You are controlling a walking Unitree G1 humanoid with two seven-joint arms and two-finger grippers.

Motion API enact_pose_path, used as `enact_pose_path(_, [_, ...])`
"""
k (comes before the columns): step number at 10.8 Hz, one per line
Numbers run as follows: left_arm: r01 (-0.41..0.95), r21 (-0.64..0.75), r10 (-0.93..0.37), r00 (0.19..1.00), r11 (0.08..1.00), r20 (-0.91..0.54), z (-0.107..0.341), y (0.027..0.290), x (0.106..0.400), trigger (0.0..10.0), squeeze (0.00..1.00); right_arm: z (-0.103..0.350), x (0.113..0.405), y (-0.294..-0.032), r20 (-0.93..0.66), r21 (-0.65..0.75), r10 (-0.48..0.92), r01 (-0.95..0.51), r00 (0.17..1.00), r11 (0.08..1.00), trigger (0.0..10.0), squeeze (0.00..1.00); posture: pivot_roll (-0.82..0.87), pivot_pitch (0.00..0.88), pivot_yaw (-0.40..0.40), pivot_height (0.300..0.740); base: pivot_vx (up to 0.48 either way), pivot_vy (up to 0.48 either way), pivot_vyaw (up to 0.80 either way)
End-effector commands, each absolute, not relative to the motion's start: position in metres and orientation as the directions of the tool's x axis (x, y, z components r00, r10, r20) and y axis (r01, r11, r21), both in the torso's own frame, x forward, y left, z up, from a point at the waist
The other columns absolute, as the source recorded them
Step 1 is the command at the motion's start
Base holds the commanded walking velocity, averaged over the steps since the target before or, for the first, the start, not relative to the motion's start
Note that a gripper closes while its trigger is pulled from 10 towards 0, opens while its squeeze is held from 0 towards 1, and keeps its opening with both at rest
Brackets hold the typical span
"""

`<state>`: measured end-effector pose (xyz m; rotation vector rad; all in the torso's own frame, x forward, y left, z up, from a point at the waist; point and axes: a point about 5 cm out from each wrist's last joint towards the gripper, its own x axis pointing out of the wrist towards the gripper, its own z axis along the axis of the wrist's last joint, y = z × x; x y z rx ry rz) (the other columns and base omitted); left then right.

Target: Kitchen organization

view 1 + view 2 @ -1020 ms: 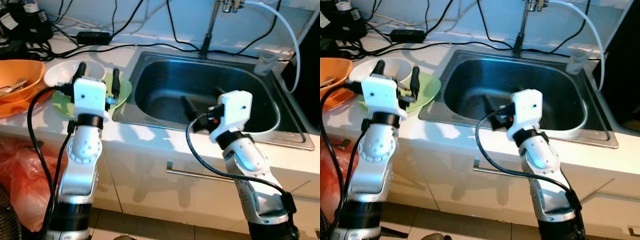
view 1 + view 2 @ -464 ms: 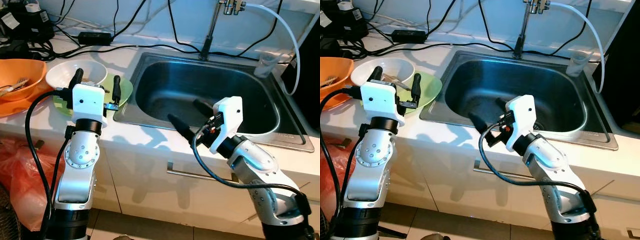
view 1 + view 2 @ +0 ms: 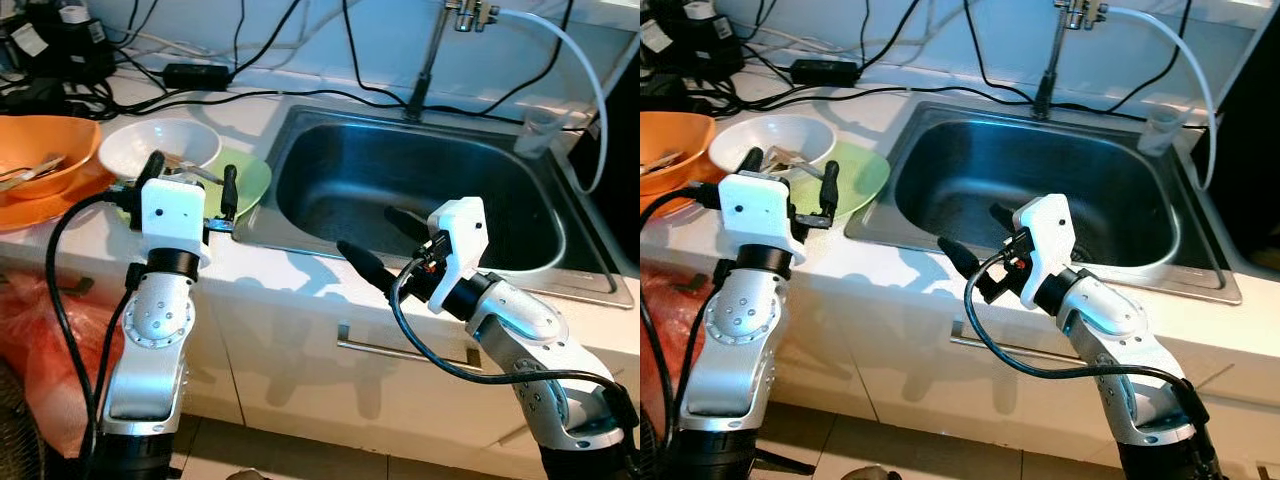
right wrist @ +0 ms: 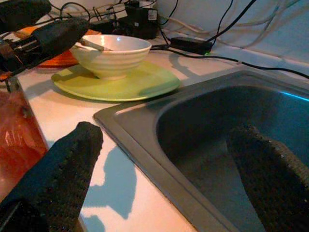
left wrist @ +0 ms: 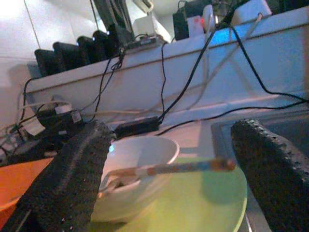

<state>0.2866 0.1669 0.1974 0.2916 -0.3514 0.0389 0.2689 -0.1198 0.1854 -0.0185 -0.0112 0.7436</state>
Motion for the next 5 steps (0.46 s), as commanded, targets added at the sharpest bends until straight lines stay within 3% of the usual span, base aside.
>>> enact_pose_path(1, [-0.071, 0.300, -0.036, 0.941, 0.951, 0.336, 0.195, 0.165, 0.286, 10.0, 0.00, 0.187, 0.269, -0.121, 0.007, -0.034, 0.683, -0.683, 0.730, 0.730, 10.0, 0.00, 0.03, 0.028, -0.052, 0.740, 0.000, 0.000, 0.00])
enact_pose_path(5, [-0.082, 0.351, -0.037, 0.947, 0.933, 0.319, 0.181, 0.172, 0.303, 10.0, 0.00, 0.189, 0.264, -0.119, 0.014, -0.013, 0.711, -0.711, 0.703, 0.703, 10.0, 0.00, 0.02, 0.027, -0.053, 0.740, 0.000, 0.000, 0.00])
